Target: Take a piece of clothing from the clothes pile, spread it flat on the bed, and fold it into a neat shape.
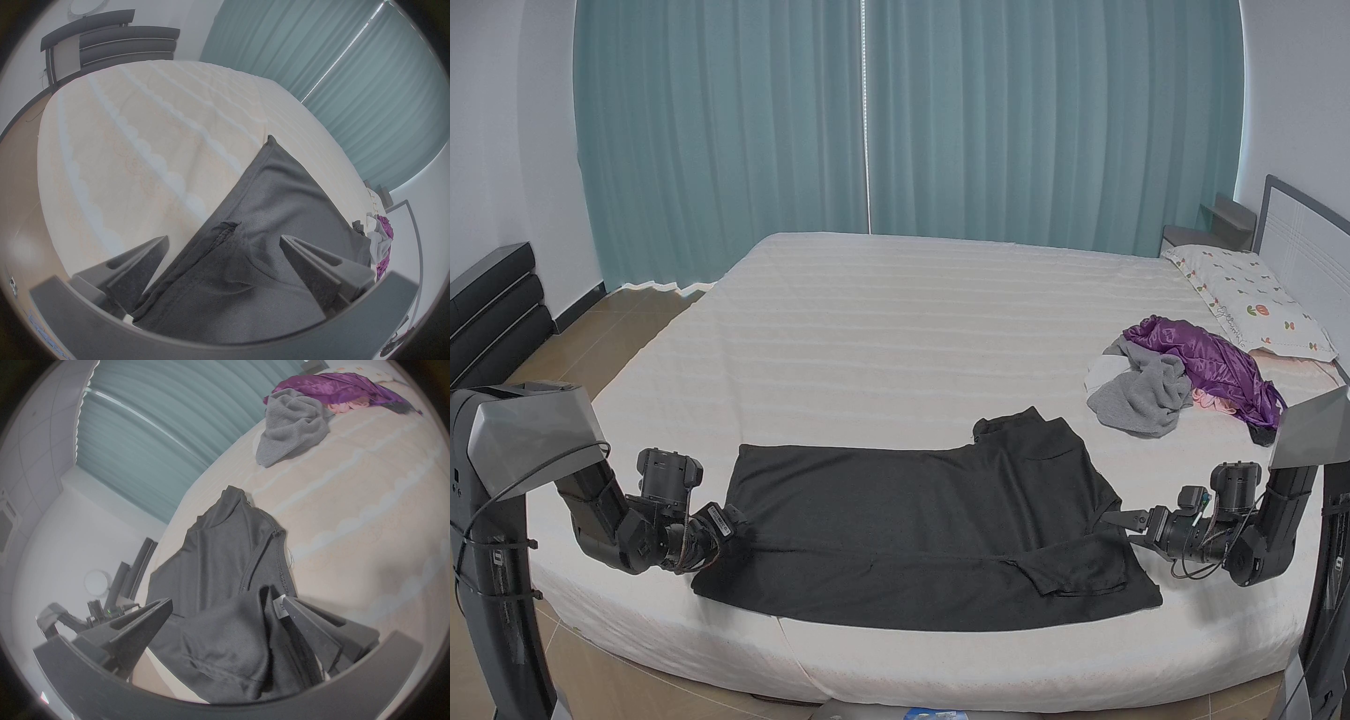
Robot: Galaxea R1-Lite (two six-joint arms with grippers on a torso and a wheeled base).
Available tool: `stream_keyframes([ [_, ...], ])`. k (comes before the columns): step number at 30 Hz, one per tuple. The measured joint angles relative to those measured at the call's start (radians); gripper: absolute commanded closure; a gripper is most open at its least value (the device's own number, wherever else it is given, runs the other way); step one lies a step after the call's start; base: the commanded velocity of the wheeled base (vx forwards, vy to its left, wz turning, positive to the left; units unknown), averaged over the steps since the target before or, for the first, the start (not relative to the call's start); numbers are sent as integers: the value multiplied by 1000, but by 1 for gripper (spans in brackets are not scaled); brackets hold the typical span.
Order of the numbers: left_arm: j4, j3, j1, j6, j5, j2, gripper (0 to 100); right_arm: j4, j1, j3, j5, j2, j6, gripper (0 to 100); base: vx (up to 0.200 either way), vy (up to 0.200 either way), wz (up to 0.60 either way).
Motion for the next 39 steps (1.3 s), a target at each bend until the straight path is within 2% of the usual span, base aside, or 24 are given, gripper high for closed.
stream_keyframes([
  [6, 1, 7, 43, -4, -11, -37, 0, -97, -2, 22, -1, -9, 147, 0, 0, 0, 0],
  [11, 5, 6, 82, -3, -41, -90, 0, -140, -3, 35, -1, -15, 231, 0, 0, 0, 0],
  [14, 6, -26, 90, 1, -90, -111, 0, -162, -1, 38, -1, -16, 259, 0, 0, 0, 0],
  [18, 16, -107, 95, 8, -177, -118, 0, -188, 1, 45, -1, -14, 270, 0, 0, 0, 0],
  [23, 65, -250, 96, 32, -244, -79, 0, -219, 8, 55, -3, -5, 273, 0, 0, 0, 0],
  [34, 187, -648, 92, 55, -281, 118, 0, -280, 18, 76, -5, 23, 273, 0, 0, 0, 0],
  [39, 201, -737, 100, 56, -286, 206, 0, -290, 24, 82, -18, 34, 271, 0, 0, 0, 0],
])
